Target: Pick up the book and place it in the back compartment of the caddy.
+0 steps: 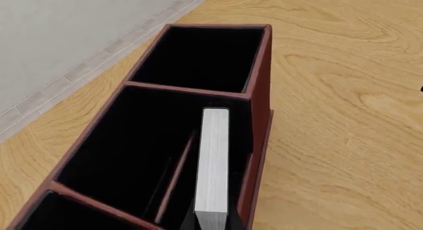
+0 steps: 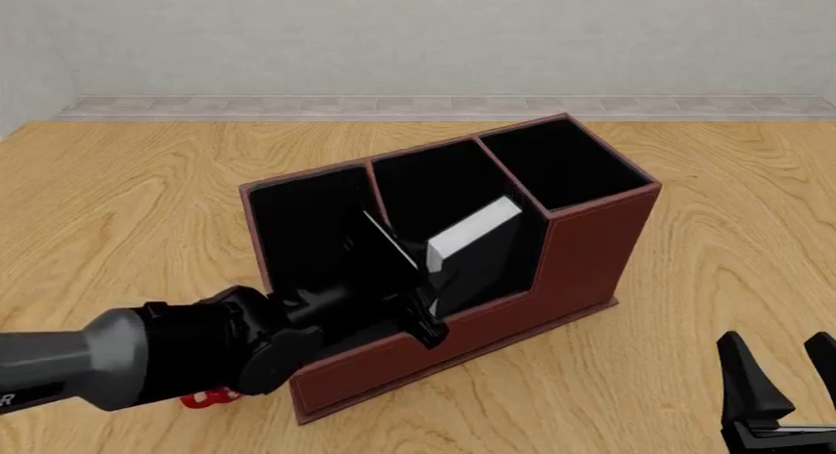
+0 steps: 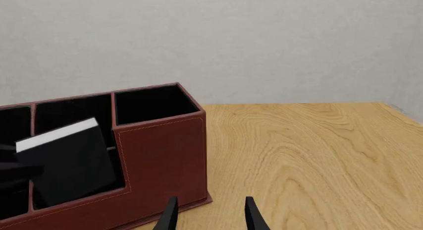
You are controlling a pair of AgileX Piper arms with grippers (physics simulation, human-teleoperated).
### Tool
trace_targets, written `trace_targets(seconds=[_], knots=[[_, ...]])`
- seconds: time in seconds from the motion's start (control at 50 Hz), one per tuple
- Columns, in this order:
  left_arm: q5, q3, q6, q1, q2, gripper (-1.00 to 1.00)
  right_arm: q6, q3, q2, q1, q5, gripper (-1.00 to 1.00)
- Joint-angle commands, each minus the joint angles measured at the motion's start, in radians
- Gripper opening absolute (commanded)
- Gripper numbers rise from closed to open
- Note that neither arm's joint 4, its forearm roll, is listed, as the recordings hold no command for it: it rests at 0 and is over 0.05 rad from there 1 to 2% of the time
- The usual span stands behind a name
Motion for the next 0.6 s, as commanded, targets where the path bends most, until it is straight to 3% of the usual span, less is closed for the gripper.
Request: trace_targets(seconds=[0.02,0.38,0.4,0.6], knots=[[-0.016,-0.010,0.016,-0.002,0.006,-1.00,0.000,0.000,0.000,0.000,0.000,1.00],[-0.017,-0.009,0.011,0.004,0.009,-1.00,0.000,0.000,0.000,0.000,0.000,1.00],[-0.012,-0.012,0.011,0.005,0.008,1.00,0.000,0.000,0.000,0.000,0.000,1.00],[-0.019,-0.003,0.006,0.005,0.008,1.00,0.000,0.000,0.001,0.000,0.000,1.00]])
